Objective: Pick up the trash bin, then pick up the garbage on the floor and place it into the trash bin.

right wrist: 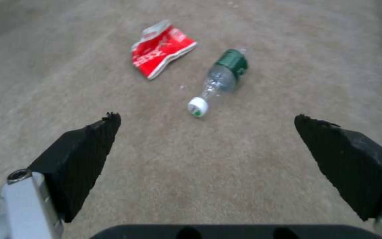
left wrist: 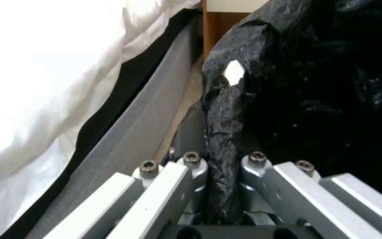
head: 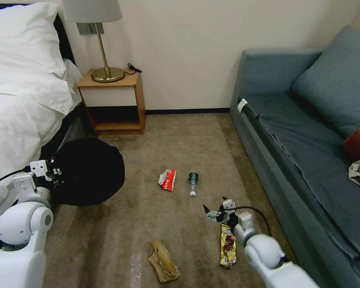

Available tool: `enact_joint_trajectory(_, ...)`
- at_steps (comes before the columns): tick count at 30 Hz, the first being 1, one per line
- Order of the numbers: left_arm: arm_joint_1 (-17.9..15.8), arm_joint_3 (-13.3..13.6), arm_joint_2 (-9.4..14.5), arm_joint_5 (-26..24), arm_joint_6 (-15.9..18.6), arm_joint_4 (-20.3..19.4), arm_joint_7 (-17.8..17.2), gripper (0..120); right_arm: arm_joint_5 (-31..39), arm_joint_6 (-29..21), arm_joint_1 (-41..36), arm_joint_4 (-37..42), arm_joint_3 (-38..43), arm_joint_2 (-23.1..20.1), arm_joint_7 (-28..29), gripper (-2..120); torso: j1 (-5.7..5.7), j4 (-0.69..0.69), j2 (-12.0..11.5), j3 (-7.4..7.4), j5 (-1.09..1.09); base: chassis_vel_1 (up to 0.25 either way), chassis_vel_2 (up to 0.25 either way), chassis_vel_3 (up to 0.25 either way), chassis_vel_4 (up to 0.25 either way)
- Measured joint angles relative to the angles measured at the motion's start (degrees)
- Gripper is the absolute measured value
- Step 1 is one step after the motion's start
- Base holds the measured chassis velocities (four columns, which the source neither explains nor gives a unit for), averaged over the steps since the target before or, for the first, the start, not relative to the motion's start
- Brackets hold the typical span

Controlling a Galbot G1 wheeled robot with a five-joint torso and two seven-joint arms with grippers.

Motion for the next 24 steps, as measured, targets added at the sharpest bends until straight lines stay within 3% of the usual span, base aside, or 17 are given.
enact_joint_trajectory(5,0.0,1.0,-1.4,2.2,0.0,-0.2,-0.1,3,6.0,-3.8,8.5,-3.6,-10.6,-3.7,-4.3,100,0.0,-0.01,0.0,0.0,-0.02,0.0,0.0,0.0,0.0)
enact_joint_trajectory(9,-0.1,1.4,-2.2,3.5,0.0,-0.1,-0.1,3,8.2,-5.8,13.6,-6.0,-17.2,-4.2,-5.6,100,0.0,-0.01,0.0,0.0,0.03,0.0,0.0,0.0,0.0)
enact_joint_trajectory(15,-0.5,1.6,-3.3,5.3,-0.3,0.5,-0.1,3,13.2,-10.1,27.5,-11.3,-31.8,-2.6,-9.1,100,0.0,0.02,0.0,0.0,-0.03,0.0,0.0,0.0,0.0)
enact_joint_trajectory(24,-0.8,1.9,-3.8,5.6,-0.3,-0.3,-0.9,3,17.3,-13.3,32.5,-13.0,-45.2,-0.9,-11.7,100,0.0,-0.01,0.0,0.0,-0.01,0.0,0.0,0.0,0.0)
